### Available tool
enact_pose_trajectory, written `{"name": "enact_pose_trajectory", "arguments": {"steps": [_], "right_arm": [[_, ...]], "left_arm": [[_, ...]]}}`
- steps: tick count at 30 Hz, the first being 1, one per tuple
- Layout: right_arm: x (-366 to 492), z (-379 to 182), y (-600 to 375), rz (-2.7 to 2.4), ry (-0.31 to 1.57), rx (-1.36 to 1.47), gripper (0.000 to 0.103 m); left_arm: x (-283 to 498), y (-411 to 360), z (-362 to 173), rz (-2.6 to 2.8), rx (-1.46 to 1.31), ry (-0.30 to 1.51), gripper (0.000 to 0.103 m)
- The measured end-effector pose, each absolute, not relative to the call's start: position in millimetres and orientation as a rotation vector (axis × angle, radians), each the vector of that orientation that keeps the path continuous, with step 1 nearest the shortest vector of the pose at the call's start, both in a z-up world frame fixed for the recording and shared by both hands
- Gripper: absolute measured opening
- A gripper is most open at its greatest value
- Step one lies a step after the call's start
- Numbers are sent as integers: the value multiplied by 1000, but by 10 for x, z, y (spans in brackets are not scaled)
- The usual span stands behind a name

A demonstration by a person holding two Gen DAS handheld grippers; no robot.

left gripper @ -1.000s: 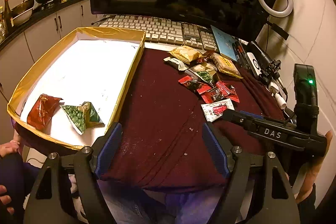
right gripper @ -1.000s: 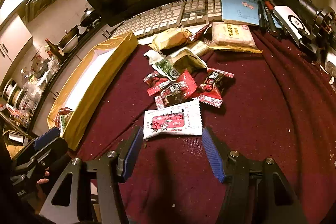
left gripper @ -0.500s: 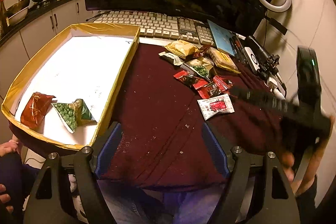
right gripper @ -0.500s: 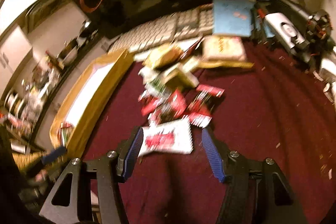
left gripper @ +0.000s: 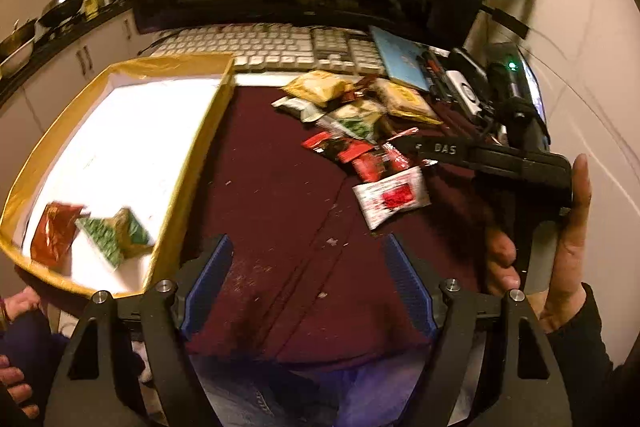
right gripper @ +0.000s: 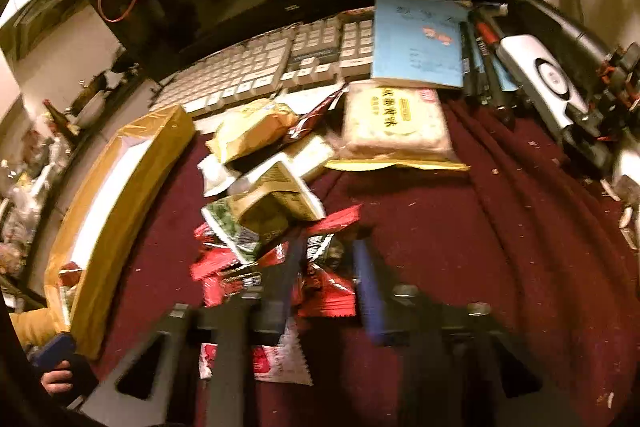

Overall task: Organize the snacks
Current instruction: 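Grasp the white-and-red packet with the left gripper while the right grasps a red candy, then carry both snacks over the tray and release them inside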

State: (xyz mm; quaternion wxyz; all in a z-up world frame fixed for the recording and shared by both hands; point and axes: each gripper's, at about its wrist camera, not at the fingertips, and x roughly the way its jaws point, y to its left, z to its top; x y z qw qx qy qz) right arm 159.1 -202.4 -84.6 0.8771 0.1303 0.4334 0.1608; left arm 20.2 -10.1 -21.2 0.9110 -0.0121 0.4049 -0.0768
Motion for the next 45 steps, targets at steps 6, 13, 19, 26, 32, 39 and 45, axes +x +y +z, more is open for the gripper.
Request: {"name": "enact_pose_trajectory", "arguments": {"steps": [6,13,19,26,32,39,45], "right_arm": [[1393,-744,-2392,335,788,393,22],[1421,-799,-2729,336,735,547,22],[1396,-759,-2661,351,729,514,22],[1400,-764,-2632,353,731,503,22],[1386,-766,-2657,357,724,506,22],[1305,-707,-2610,368,690,460,22],[1182,-536,-2341,496,681,437,22]], "left_arm": [[387,-466,-267,-317,99,897,78],[819,-937,-479,-405,293,916,78],[1007,-931,-654,-436,228,984,50],[881,-961,-638,-483,191,990,29],[831,-1009,-666,-444,214,960,26],[577,-557,-377,-413,-14,905,23],[288,174,30,-248,-177,779,23]]}}
